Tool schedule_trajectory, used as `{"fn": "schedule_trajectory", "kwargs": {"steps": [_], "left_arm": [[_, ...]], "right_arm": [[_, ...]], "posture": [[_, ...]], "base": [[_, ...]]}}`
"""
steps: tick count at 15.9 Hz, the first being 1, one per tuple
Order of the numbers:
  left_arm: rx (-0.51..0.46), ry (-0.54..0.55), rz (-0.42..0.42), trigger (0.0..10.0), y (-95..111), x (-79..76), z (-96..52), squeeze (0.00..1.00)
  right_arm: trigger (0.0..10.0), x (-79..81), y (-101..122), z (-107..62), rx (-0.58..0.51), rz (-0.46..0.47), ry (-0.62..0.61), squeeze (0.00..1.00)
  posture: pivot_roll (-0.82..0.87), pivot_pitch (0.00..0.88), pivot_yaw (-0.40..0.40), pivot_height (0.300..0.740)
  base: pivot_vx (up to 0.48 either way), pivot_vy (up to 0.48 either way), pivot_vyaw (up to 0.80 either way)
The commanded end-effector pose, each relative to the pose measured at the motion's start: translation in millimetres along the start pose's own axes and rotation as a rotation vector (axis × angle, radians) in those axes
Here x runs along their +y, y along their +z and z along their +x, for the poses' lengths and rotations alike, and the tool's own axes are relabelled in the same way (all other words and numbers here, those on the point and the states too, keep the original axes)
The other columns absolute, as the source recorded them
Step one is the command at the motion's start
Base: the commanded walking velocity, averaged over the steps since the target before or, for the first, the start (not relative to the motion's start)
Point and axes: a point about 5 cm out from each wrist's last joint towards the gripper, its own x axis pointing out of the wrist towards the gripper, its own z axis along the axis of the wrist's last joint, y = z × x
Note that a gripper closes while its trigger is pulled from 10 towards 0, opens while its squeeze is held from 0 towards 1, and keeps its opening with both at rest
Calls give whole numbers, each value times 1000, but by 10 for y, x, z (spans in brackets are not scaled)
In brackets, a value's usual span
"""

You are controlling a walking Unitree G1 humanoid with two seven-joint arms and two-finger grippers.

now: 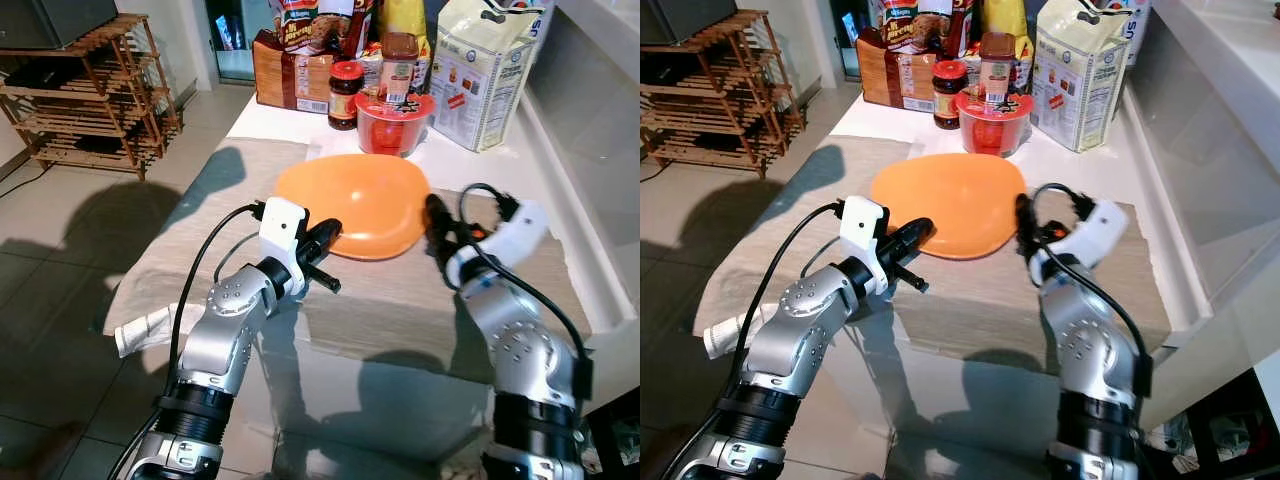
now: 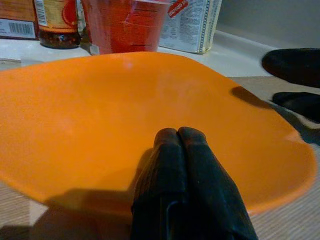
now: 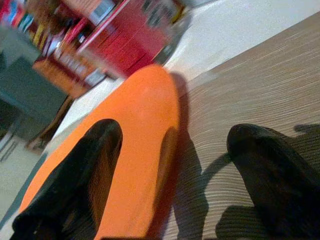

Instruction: Setting the table

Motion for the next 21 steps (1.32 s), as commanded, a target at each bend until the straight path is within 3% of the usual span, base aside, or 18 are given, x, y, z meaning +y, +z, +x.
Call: {"fn": "schedule_trajectory", "kwargs": {"steps": [1,8,9,11,13,16,19,21], "left_arm": [[75,-11,-23,10000,-148,-22,-26,0],[61,-37,-16,10000,-110,-62,-36,0],[34,-41,7,10000,-58,-58,-19,0],[-48,-17,49,10000,139,-4,69,0],[-84,16,65,10000,286,92,144,0],[-89,55,93,10000,404,217,209,0],[-65,200,80,10000,459,500,258,0],[-67,213,76,10000,457,510,292,0]], "right_arm": [[10000,119,-139,48,76,-22,53,0],[10000,228,-203,110,101,-26,90,0],[10000,194,-145,98,62,-106,70,0],[10000,158,39,30,-111,-475,14,0],[10000,123,105,-98,-196,-631,-5,0],[10000,35,113,-269,-256,-754,-19,0],[10000,-45,126,-524,-348,-891,-38,0],[10000,-124,147,-679,-368,-931,-70,0]], "posture": [[7,0,14,722],[17,0,6,722],[15,0,5,722],[10,0,3,722],[1,0,5,722],[-14,0,10,722],[-27,0,12,722],[-38,0,15,722]], "base": [[0,0,0],[0,0,0],[0,0,0],[0,0,0],[0,0,0],[0,0,0],[0,0,0],[0,0,0]]}}
